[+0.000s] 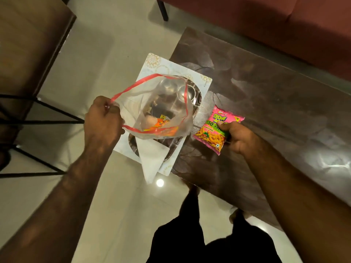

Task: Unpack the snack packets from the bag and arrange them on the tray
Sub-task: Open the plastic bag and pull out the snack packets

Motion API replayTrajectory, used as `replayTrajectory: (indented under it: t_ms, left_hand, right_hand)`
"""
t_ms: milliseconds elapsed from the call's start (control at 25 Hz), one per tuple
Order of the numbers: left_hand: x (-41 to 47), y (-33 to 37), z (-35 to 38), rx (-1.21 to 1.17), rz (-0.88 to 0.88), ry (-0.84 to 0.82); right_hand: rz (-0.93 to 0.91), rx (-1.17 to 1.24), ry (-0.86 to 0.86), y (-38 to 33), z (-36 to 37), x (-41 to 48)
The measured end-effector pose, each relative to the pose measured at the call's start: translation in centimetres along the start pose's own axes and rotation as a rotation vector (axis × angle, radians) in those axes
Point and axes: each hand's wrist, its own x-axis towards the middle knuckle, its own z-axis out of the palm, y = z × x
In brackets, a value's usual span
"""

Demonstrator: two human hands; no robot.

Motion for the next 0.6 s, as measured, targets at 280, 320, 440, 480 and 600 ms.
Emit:
replayTrajectory:
  t_ms: [280, 320, 440, 480, 600]
  left_hand:
    - [-0.6, -1.4, 0.6, -0.043, 0.078, 0.041]
    - [-0.7, -1.4, 0.6, -0.041, 0.09, 0.042]
    - [-0.7, -1.3, 0.6, -0.049, 0.099, 0.041]
    - [-0.8, -1.3, 0.7, -0.05, 0.099, 0.041]
    - [-1.1, -1.1, 0.2, -0.067, 0.095, 0.054]
  right_hand:
    - [-0.012, 0.041, 0.008, 1.8, 2.2, 7.3]
    - [-0.009, 0.046, 0.007, 1.8, 2.4, 7.6]
    - [-0.02, 0.081, 0.018, 1.8, 2.8, 7.5]
    - [-0.037, 0.079, 0.025, 1.8, 2.7, 7.1]
    - [-0.129, -0.002, 0.133, 1.3, 2.2, 4.5]
